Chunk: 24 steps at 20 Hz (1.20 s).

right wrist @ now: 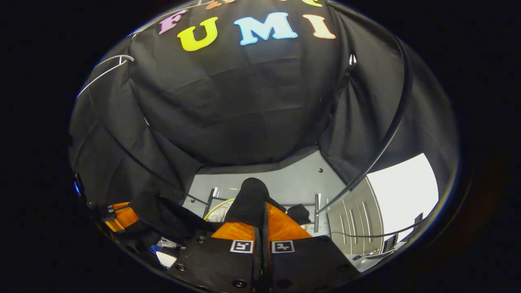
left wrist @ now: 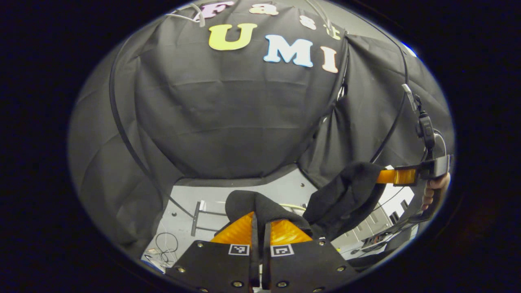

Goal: Grasp the clothes on the hanger with both hands and then place them into the laundry hamper below.

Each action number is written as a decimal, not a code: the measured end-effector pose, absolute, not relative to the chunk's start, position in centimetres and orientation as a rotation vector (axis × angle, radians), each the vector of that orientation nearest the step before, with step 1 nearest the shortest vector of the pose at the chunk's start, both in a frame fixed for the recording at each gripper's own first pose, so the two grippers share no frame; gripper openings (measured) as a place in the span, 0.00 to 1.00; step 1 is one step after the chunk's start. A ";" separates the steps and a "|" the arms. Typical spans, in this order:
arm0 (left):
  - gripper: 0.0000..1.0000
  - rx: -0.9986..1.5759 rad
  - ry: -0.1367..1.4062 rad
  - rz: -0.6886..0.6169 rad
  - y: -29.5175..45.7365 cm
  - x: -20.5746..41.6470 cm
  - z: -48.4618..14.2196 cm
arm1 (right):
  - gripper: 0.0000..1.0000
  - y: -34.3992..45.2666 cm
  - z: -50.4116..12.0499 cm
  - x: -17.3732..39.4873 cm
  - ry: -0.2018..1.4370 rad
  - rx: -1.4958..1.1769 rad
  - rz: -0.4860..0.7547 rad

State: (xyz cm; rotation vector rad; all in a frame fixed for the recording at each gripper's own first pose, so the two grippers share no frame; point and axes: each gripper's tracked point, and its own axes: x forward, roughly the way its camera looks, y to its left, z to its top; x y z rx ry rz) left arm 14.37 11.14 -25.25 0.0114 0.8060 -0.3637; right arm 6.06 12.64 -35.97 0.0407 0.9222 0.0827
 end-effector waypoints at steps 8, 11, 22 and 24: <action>0.04 0.087 0.910 -0.400 9.3 14.0 -31.0 | 0.01 10.9 -42.4 3.8 1.032 -0.049 0.074; 0.05 0.091 0.938 -0.379 9.1 13.8 -32.1 | 0.08 10.5 -43.4 3.2 1.069 -0.038 0.066; 0.99 0.113 1.024 -0.323 10.1 12.9 -33.2 | 0.96 8.7 -42.4 3.0 1.073 -0.026 0.008; 0.98 0.117 1.010 -0.288 11.2 12.0 -32.2 | 0.99 8.4 -41.3 2.8 1.052 -0.014 -0.006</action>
